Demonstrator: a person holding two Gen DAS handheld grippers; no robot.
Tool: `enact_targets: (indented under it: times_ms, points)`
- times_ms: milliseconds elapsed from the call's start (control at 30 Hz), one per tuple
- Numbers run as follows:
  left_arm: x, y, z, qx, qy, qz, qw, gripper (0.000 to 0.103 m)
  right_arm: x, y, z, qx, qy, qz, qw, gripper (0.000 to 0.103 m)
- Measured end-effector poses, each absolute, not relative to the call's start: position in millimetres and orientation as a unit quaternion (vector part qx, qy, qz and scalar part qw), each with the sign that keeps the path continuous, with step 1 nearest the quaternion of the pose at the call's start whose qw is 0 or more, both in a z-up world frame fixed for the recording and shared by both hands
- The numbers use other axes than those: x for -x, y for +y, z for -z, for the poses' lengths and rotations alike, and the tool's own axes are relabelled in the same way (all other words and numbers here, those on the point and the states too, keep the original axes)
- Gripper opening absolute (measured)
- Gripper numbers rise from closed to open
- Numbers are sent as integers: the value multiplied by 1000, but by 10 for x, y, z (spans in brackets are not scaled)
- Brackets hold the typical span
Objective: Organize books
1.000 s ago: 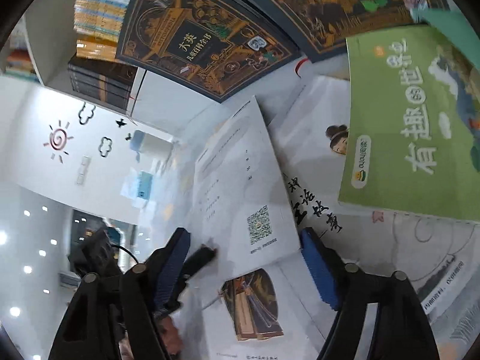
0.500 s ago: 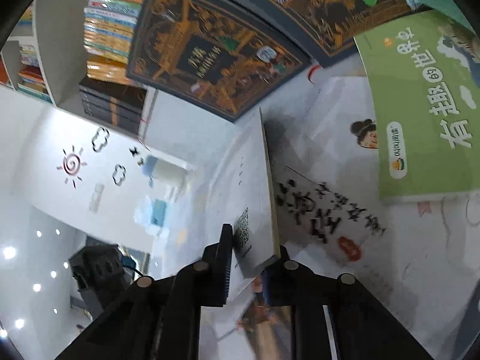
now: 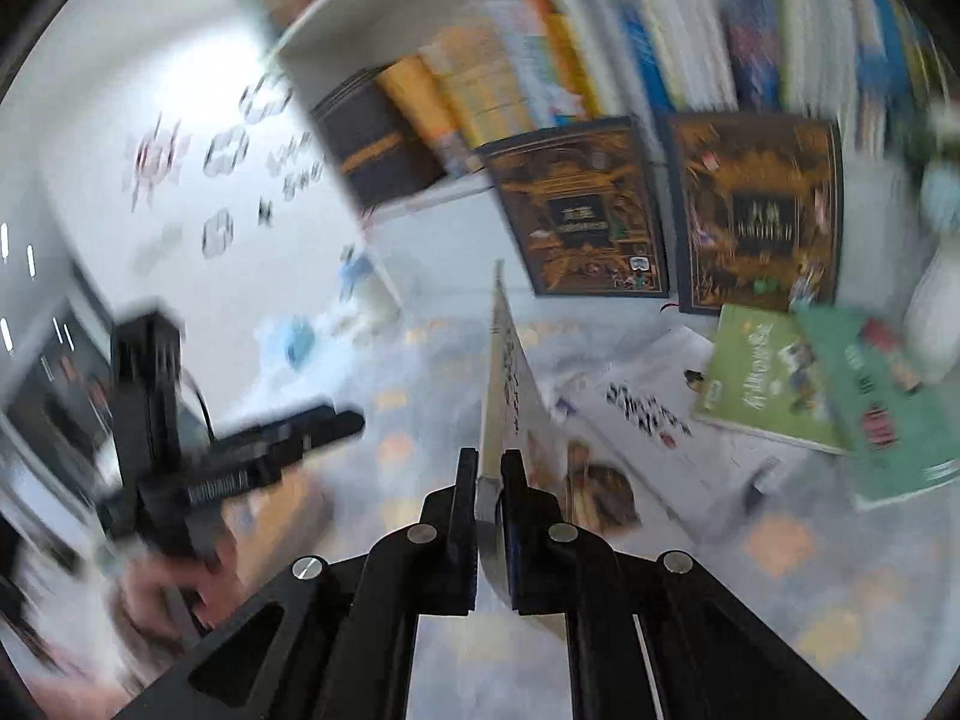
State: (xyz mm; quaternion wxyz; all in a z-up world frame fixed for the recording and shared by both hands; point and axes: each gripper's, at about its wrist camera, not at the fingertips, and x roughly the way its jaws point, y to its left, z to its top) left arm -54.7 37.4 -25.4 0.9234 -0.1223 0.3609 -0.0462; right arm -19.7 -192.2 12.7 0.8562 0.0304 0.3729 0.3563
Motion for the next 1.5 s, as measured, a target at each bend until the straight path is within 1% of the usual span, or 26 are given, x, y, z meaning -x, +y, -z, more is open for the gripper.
enact_targets:
  times_ms: [100, 200, 233, 333, 367, 400, 433, 467, 500, 533, 567, 600, 667, 767, 867, 900, 967, 1000, 1100, 1167, 1233, 1267, 1300, 1333, 1367, 1500]
  points:
    - [1012, 400, 295, 124, 360, 55, 923, 67, 892, -1713, 12, 40, 376, -353, 856, 7]
    - [1383, 427, 444, 135, 370, 57, 917, 67, 1495, -1480, 389, 83, 401, -367, 835, 9]
    - [1487, 435, 503, 139, 375, 60, 915, 67, 1602, -1444, 499, 94, 408, -370, 830, 11]
    - [1729, 435, 693, 146, 395, 68, 904, 67, 1980, -1238, 889, 127, 438, -386, 802, 22]
    - [1785, 429, 764, 153, 403, 73, 900, 67, 2094, -1189, 1000, 138, 447, -394, 791, 32]
    - [1829, 418, 820, 156, 408, 76, 896, 67, 2166, -1165, 1051, 140, 453, -409, 780, 45]
    - [1867, 405, 887, 159, 415, 77, 892, 67, 2208, -1173, 1074, 135, 454, -419, 774, 51]
    - [1898, 386, 940, 161, 421, 76, 890, 67, 2262, -1203, 1065, 126, 453, -431, 770, 61]
    - [1928, 366, 1000, 161, 428, 79, 886, 67, 2287, -1271, 1025, 113, 449, -441, 769, 68]
    - [1950, 345, 1071, 166, 434, 88, 881, 67, 2271, -1343, 976, 102, 443, -441, 774, 70]
    - [1957, 328, 1128, 172, 438, 96, 877, 67, 2240, -1401, 939, 95, 437, -438, 780, 76]
    - [1961, 309, 1187, 176, 443, 98, 874, 67, 2158, -1500, 886, 86, 426, -427, 793, 84]
    - [1920, 258, 1320, 183, 456, 98, 866, 67, 1908, -1675, 847, 76, 413, -387, 821, 89]
    - [1819, 159, 1531, 193, 473, 132, 850, 67, 1502, -1825, 975, 60, 429, -346, 832, 89]
    - [1809, 138, 1539, 187, 453, 134, 861, 67, 1080, -1952, 1281, 13, 461, -335, 822, 88]
    - [1798, 128, 1535, 183, 455, 135, 861, 67, 972, -1988, 1461, -10, 488, -332, 807, 89]
    - [1786, 113, 1524, 170, 457, 138, 862, 67, 980, -2013, 1430, -28, 471, -348, 810, 86]
    - [1788, 114, 1525, 168, 457, 140, 862, 66, 1017, -1979, 1430, -40, 490, -370, 788, 85]
    - [1795, 171, 1535, 159, 450, 130, 869, 51, 1262, -1950, 1404, -60, 520, -401, 752, 85]
    - [1796, 239, 1546, 163, 449, 137, 868, 47, 1407, -1958, 1402, -69, 535, -436, 721, 83]
    - [1781, 297, 1561, 175, 451, 139, 864, 42, 1414, -2043, 1440, -79, 544, -430, 717, 64]
    - [1774, 316, 1568, 179, 452, 139, 863, 40, 1379, -2080, 1462, -82, 546, -424, 718, 47]
    - [1767, 327, 1574, 181, 452, 139, 863, 40, 1299, -2154, 1500, -97, 550, -421, 715, 35]
    - [1764, 329, 1577, 179, 452, 139, 863, 40, 1243, -2210, 1539, -117, 554, -423, 707, 28]
    - [1757, 323, 1575, 175, 453, 138, 863, 40, 1127, -2280, 1619, -150, 559, -427, 695, 22]
    - [1752, 280, 1567, 158, 455, 135, 866, 39, 906, -2285, 1723, -189, 553, -460, 668, 22]
